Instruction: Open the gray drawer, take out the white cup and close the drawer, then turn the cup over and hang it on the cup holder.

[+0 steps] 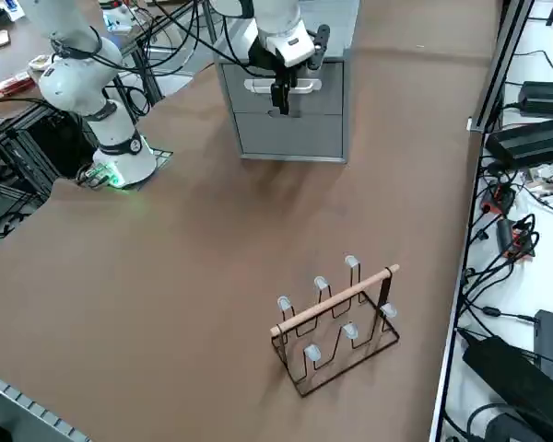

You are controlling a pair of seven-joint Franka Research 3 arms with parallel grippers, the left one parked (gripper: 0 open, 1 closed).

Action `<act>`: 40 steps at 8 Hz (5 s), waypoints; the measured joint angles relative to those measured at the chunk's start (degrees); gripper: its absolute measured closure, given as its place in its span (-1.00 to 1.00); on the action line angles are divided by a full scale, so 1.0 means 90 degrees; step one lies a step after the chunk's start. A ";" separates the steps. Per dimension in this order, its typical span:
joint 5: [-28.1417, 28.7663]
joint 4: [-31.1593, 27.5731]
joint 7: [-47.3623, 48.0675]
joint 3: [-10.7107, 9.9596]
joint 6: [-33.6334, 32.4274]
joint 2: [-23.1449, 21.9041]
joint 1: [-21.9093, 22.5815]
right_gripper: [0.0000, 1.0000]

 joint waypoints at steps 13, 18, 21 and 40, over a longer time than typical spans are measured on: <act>0.0330 0.0104 -0.1538 -0.0069 -0.0026 0.0383 -0.1301 -1.00; -0.0356 0.0338 -0.1782 -0.0066 -0.0016 0.0427 -0.1891 -1.00; -0.0687 0.0574 -0.1810 -0.0069 -0.0179 0.0471 -0.2122 -1.00; -0.1559 0.0438 -0.3520 0.0093 -0.1076 -0.1003 -0.0212 -0.89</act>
